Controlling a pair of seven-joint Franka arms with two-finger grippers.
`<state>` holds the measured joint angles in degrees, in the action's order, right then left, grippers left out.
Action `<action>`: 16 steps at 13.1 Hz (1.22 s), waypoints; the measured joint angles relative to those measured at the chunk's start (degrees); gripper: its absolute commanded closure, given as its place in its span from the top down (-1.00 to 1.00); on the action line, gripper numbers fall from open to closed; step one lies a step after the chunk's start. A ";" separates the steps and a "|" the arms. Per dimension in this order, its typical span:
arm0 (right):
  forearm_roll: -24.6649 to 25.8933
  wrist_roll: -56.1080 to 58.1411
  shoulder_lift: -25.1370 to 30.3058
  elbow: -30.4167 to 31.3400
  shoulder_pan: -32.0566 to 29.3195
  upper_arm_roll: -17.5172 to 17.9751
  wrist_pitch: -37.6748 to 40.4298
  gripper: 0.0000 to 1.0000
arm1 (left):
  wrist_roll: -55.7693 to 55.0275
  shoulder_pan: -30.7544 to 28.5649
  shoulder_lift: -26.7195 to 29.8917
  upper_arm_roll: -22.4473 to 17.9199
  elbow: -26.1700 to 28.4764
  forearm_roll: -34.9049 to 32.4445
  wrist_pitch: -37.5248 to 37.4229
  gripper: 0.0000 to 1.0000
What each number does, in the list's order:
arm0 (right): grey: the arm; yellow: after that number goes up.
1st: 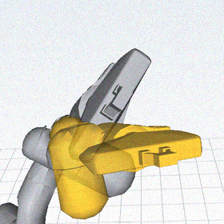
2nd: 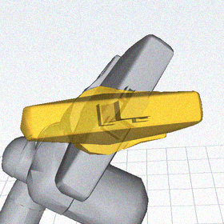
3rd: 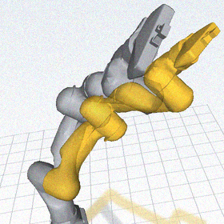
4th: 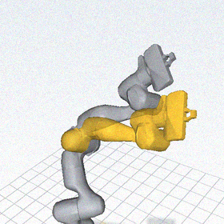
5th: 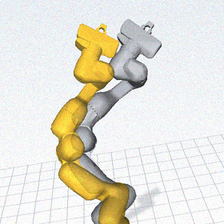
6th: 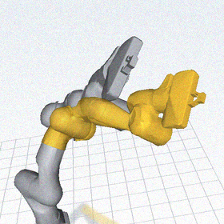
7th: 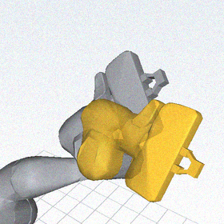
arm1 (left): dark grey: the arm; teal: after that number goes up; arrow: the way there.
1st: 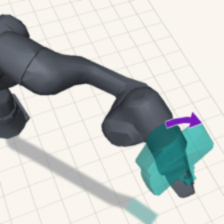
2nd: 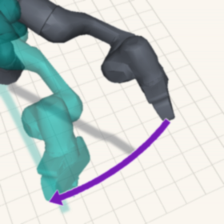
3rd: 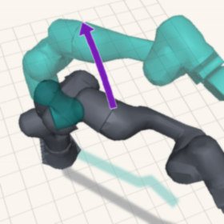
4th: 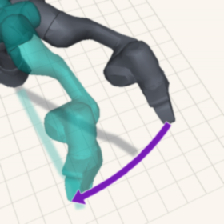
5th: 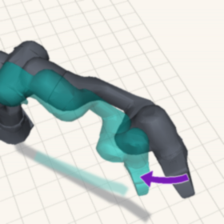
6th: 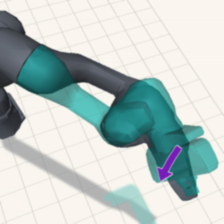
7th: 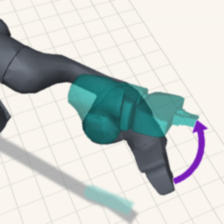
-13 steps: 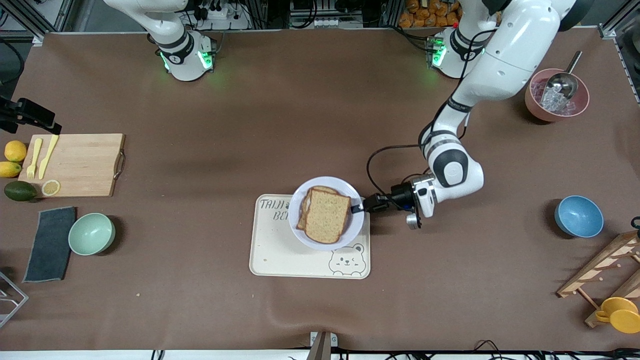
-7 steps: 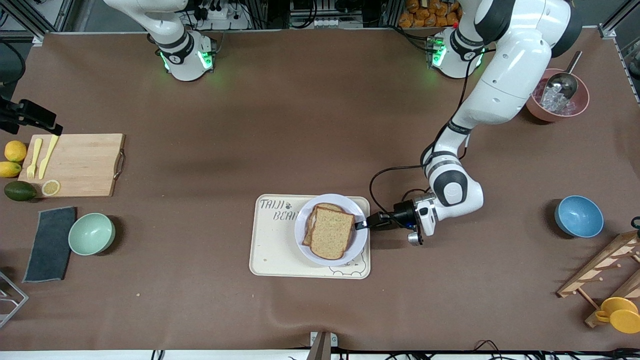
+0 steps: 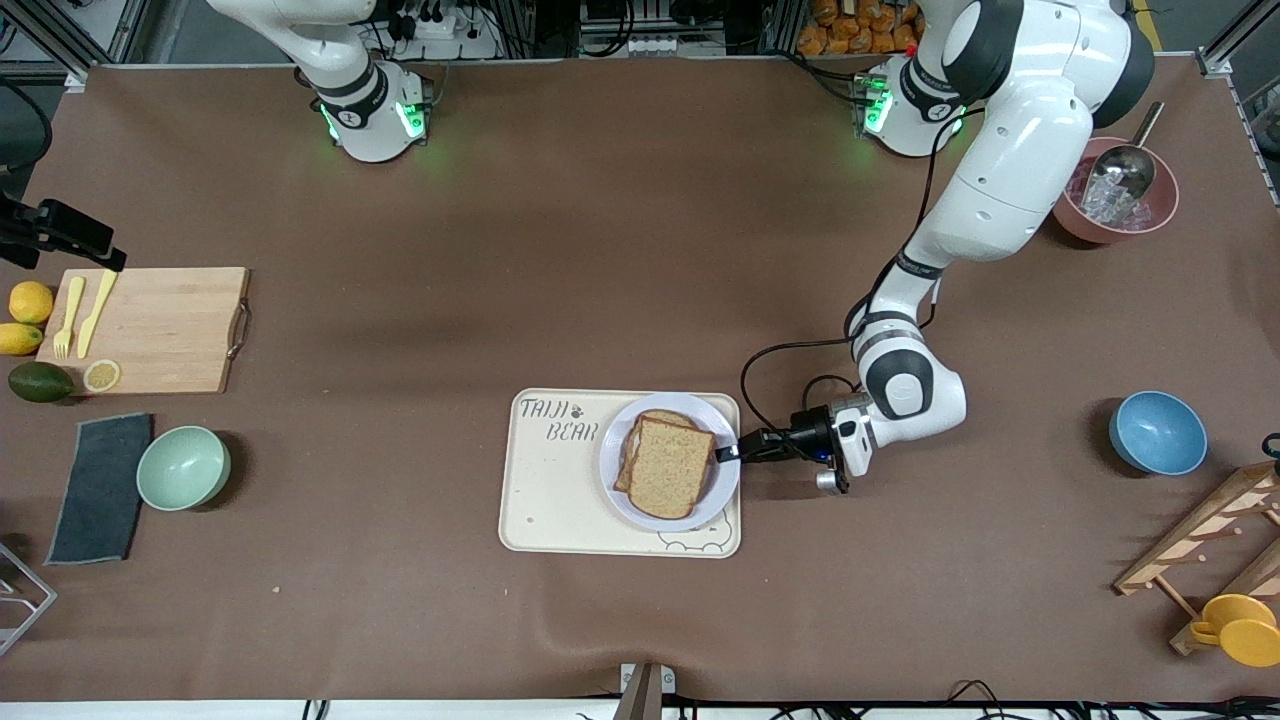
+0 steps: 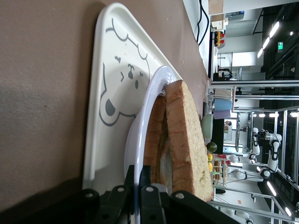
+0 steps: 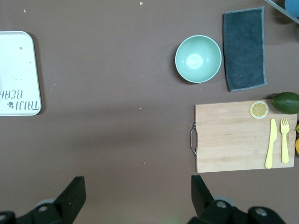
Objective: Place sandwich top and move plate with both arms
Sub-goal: 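Open the left gripper and pull it back from the plate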
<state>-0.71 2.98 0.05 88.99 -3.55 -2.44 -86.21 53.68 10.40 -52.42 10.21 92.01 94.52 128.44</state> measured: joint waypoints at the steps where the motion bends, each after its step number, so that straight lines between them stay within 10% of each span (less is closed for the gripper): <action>1: 0.00 0.00 0.00 0.00 0.00 0.00 0.00 1.00 | 0.00 0.23 -0.07 0.01 0.00 0.00 0.00 -1.00; 9: 0.00 0.00 -0.24 0.00 0.05 0.08 0.00 1.00 | -0.08 0.88 -0.20 -0.24 -0.16 -0.86 -0.01 -0.41; 16: 0.00 0.00 -0.24 0.00 0.06 0.14 0.00 1.00 | -4.44 -1.32 -0.07 -0.46 -1.73 -8.22 -0.15 -0.40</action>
<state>-0.71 2.98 -0.20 88.99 -3.49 -2.30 -86.21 49.24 9.08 -52.49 9.75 90.28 86.30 128.29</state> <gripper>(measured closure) 0.000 0.696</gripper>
